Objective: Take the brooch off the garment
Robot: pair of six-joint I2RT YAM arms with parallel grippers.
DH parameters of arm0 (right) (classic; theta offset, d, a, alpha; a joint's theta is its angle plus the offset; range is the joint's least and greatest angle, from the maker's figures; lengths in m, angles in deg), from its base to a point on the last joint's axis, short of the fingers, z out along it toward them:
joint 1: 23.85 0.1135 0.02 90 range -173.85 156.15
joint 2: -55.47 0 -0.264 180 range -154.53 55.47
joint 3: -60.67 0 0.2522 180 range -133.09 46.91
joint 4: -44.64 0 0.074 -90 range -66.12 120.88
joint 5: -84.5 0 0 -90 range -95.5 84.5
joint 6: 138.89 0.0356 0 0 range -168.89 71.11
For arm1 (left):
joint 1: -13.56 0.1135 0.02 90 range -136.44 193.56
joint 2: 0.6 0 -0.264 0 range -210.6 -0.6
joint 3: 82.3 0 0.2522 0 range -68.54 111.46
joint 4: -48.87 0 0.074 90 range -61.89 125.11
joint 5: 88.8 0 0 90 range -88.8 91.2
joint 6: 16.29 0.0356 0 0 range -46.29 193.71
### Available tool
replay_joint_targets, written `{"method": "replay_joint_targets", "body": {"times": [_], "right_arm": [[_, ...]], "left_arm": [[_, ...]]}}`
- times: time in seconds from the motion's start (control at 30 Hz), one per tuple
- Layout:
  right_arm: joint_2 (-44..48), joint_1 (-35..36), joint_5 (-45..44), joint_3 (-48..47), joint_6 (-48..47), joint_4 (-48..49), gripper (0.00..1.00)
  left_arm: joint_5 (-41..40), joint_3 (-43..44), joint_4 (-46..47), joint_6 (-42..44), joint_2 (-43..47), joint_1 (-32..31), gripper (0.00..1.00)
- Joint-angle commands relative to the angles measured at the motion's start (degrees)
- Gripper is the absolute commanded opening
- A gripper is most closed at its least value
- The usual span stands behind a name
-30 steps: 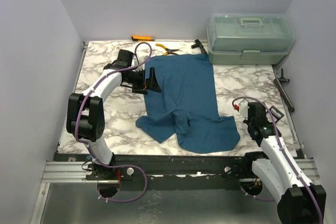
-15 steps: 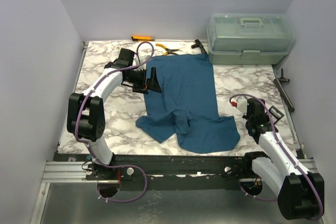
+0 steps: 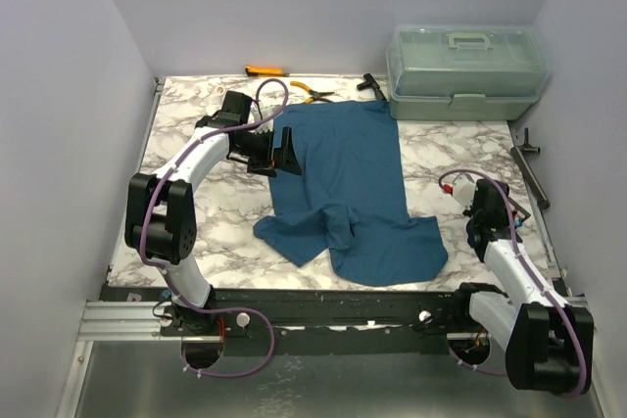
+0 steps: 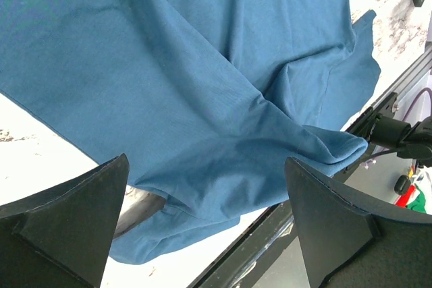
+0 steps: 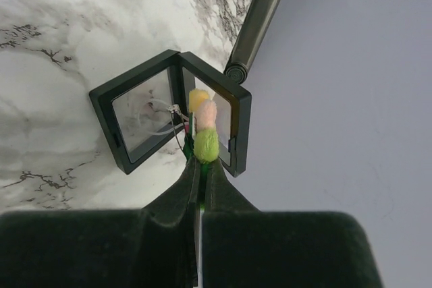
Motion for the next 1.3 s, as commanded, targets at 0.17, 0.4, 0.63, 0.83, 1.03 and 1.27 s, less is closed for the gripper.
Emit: {"method": "replay_joint_targets", "body": {"times": [0.17,0.4,0.63,0.83,1.03,1.27], "right_arm": [[-2.93,-0.98,2.06,4.56,-6.55,11.87,0.0],[-5.5,-1.07,0.96,6.72,-9.0,17.51,0.01],[-8.73,-1.73,0.58,8.46,-11.31,23.3,0.0],[-10.98,-2.09,0.22,8.8,-12.11,24.99,0.04],[-10.38,-2.12,0.73,8.65,-11.47,21.92,0.21],[-7.59,-2.12,2.09,7.29,-10.0,15.23,0.39]], "left_arm": [[-0.64,1.46,-0.59,0.87,-0.45,-0.3,0.99],[-0.81,1.59,-0.66,0.87,-1.28,-0.37,0.99],[-0.85,1.75,-0.77,1.07,-1.42,-0.32,0.99],[-0.95,1.66,-0.85,1.23,-1.4,-0.33,0.99],[-1.61,1.86,-0.85,1.38,-1.66,-0.38,0.99],[-1.76,2.24,-0.85,1.56,-2.44,-0.41,0.99]]}}
